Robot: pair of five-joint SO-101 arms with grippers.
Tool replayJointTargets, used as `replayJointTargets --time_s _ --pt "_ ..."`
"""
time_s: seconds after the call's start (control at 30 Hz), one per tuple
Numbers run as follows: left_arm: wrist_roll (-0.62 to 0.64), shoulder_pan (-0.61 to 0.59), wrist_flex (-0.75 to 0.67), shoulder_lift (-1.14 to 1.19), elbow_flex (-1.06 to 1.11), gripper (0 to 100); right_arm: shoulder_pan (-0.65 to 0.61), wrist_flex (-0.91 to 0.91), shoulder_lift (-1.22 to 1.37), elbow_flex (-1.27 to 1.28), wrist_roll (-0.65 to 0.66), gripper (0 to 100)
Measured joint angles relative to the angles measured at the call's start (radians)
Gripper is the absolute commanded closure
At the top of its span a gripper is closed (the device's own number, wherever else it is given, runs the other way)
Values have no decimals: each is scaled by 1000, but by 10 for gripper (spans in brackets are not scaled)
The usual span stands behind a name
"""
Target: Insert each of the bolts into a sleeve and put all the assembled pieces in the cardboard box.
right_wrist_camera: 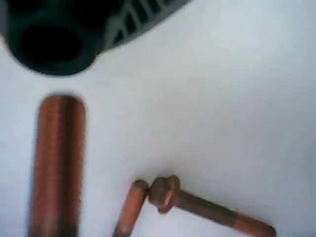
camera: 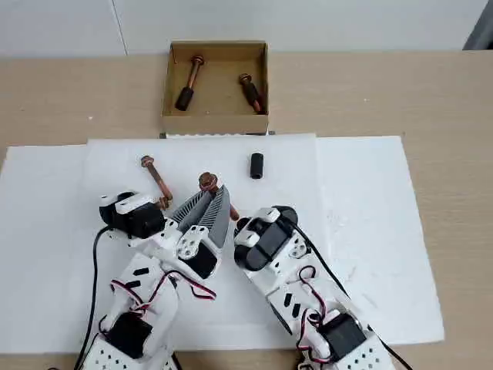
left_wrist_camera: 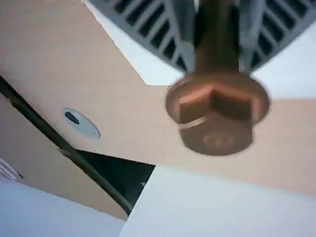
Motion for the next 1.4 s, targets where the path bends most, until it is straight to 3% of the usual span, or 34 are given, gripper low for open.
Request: replayJointTargets --time_s 0.57,0.83,1.17,1.4 --pt "0 55 23 -8 15 994 0 -40 2 0 12 996" --pt "-74 133 164 -6 18 994 -12 -40 2 0 68 996" --pt "-95 138 232 -14 14 989 -29 -38 5 0 86 996" --pt "-97 138 252 -11 -11 833 -29 -38 5 0 86 996"
